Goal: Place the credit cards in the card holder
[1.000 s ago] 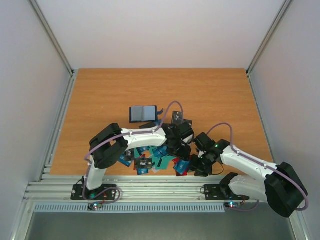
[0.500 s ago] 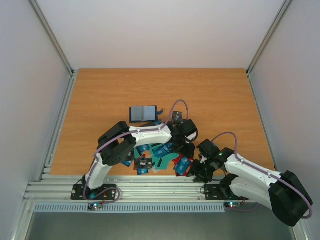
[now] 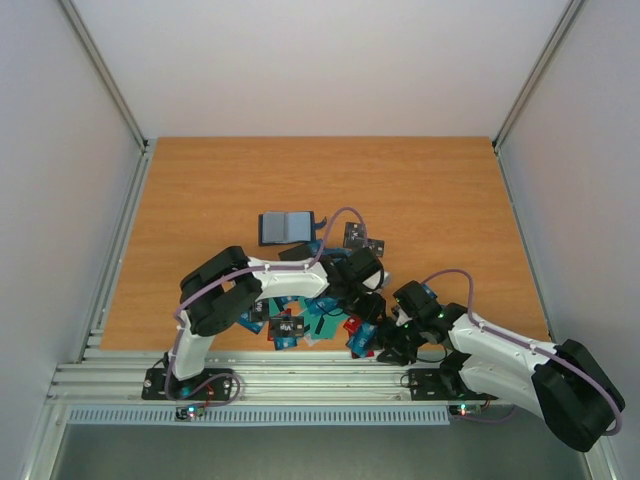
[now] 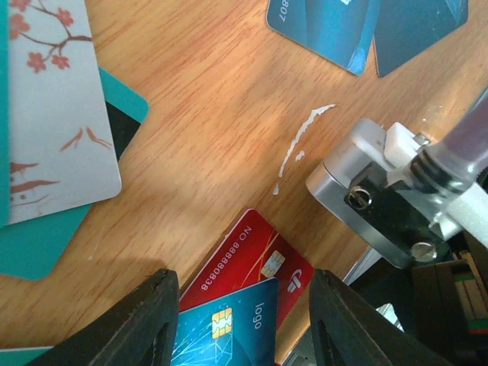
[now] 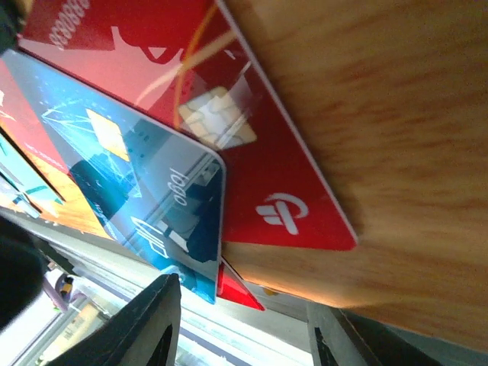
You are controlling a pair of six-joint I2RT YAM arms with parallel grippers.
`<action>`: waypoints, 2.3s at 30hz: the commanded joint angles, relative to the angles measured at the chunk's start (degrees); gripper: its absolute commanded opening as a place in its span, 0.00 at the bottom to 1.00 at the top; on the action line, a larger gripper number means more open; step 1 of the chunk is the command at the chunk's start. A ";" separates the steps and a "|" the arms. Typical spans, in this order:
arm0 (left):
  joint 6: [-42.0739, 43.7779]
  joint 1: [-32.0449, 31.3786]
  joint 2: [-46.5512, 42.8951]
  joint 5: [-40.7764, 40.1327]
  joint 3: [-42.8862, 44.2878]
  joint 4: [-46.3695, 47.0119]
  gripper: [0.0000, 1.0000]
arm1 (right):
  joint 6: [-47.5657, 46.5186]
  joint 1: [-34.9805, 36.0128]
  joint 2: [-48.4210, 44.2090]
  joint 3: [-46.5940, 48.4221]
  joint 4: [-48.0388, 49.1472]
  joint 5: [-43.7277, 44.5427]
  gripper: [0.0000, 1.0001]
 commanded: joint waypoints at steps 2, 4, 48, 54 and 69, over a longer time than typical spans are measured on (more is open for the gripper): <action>-2.71 -1.04 1.68 0.17 -3.34 -0.43 0.50 | 1.58 -0.03 2.78 -1.71 6.82 -1.41 0.45; -2.32 -1.04 1.83 -0.05 -2.61 -1.45 0.50 | 1.81 -0.08 3.19 -2.21 8.48 -1.89 0.43; -3.20 0.70 -11.15 -3.91 -4.14 -8.15 0.49 | 1.46 0.00 7.31 -7.17 19.86 -8.86 0.20; -1.63 0.72 -17.07 -9.44 -6.28 -13.55 0.50 | -6.54 0.03 -1.04 1.44 -2.94 -4.13 0.30; -2.02 -0.60 -14.20 -10.95 -12.63 -13.67 0.51 | -7.53 0.24 -5.58 3.93 -13.24 -0.02 0.39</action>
